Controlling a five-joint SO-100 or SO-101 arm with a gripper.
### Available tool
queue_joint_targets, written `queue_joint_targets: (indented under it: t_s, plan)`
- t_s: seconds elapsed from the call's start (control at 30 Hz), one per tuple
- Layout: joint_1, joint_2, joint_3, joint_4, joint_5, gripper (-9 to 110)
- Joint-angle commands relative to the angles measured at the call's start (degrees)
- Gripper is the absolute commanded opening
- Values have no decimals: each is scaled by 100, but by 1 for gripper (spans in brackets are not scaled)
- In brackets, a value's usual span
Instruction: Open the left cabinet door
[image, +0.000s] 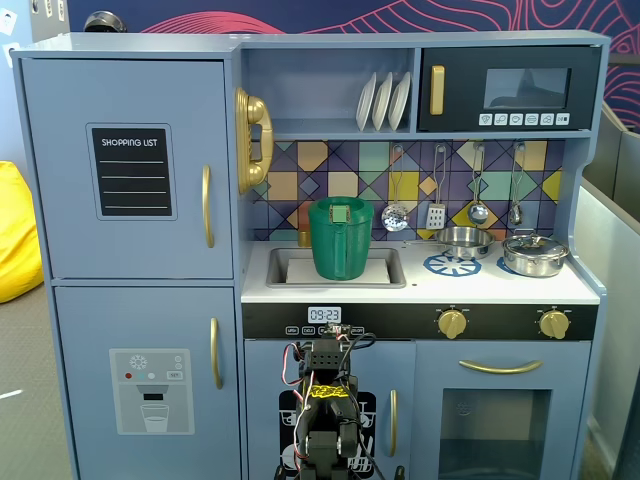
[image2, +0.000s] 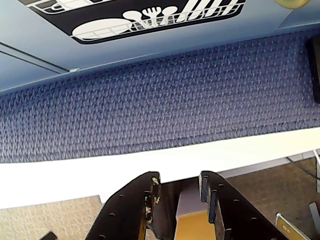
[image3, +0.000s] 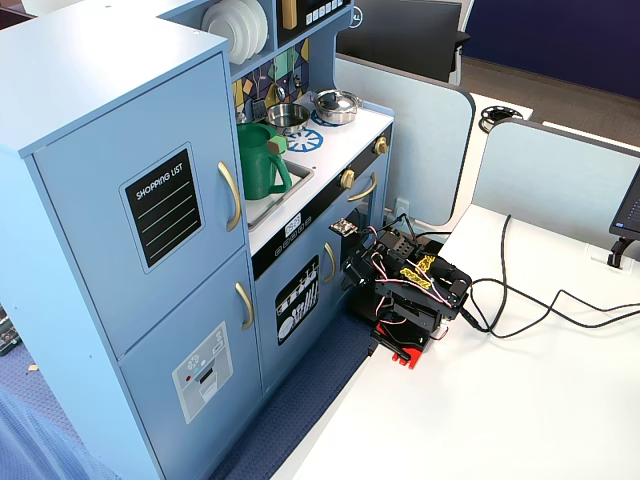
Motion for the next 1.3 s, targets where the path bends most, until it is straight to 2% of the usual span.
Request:
queue_joint_targets:
  t_s: [0.0, 0.13, 0.33, 0.57, 0.83, 1.07, 1.27]
  plan:
    - [79, -35, -79, 475, 404, 1]
    - [-185, -369, -545, -167, 343, 4]
    - [-1116, -1503, -1960, -923, 650, 3]
    - [-2048, -1767, -3595, -1670, 888, 3]
    - [-2566, -2391, -5335, -2865, 650, 9]
    - [-2971, -2944, -6047, -4087, 439, 9]
    - [-3498, -3094, -5985, -4447, -545, 10]
